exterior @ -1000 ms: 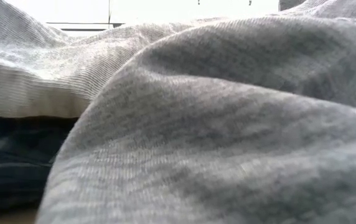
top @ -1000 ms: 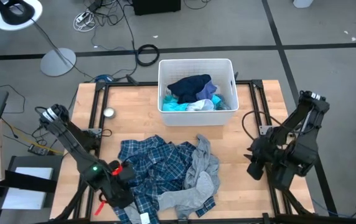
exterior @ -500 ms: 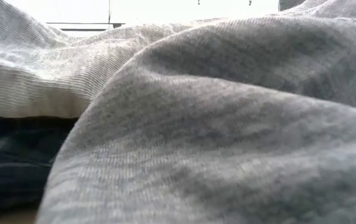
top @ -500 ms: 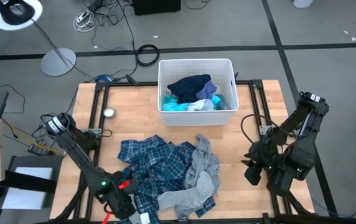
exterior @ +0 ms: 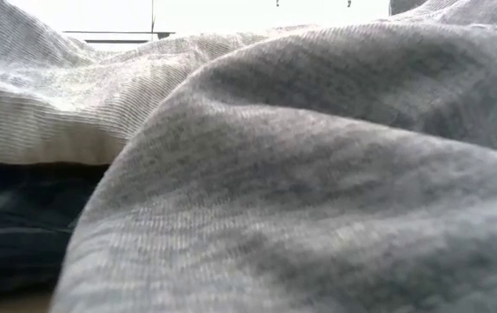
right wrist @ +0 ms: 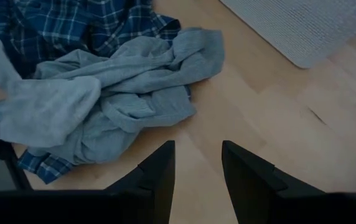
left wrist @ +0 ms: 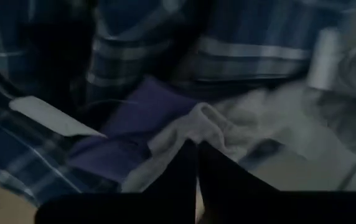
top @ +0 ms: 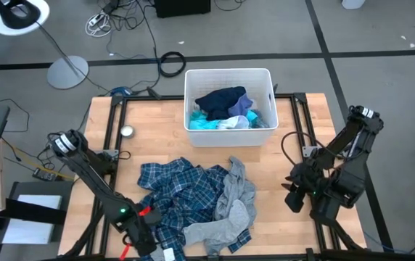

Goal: Sort clothes
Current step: Put the gray sock into the white laundry bin

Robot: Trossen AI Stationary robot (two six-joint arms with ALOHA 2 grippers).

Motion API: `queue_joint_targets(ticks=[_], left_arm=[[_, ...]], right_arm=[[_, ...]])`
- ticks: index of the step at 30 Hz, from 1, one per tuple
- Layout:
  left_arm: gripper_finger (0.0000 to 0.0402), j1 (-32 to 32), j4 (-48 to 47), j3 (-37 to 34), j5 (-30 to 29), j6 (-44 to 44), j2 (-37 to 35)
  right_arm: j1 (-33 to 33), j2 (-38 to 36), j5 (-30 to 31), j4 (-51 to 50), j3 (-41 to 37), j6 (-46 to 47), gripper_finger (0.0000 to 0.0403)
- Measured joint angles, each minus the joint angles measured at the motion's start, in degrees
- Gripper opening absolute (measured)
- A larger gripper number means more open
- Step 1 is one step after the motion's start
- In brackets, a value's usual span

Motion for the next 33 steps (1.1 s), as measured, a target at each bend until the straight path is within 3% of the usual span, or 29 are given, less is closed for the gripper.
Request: queue_joint_targets(ticks=[5, 11, 16, 21, 27, 33], left_arm=[[0.0003, 0.0, -10.1, 7.6, -4.6, 0.0, -3.8], [0.0001, 3.8, -24.3, 18.7, -12.3, 1.8, -9.0], [0.0001, 12.9, -30.5, 28.4, -15.2, 13.3, -9.5], [0.0, 26.0, -29.8, 36.5, -16.7, 28.4, -9.3], [0.0, 42.4, -22.2, 47.4, -17.0, 45.8, -9.3], [0.0, 57.0, -8.1, 52.3, -18.5, 56.5, -9.3]], right_arm=[[-0.1, -5.0, -0.3, 4.9, -6.2, 0.2, 0.0127], [-1.3, -15.3, -0.2, 20.1, -20.3, -1.6, 0.0115], [-5.2, -21.3, -1.1, 33.4, -30.0, -9.7, 0.0114], [-11.2, -23.4, -6.5, 44.9, -36.8, -18.9, 0.0114], [-18.5, -23.3, -12.4, 57.9, -42.9, -29.8, 0.0114], [-25.7, -23.3, -14.4, 59.7, -44.8, -37.7, 0.0114]])
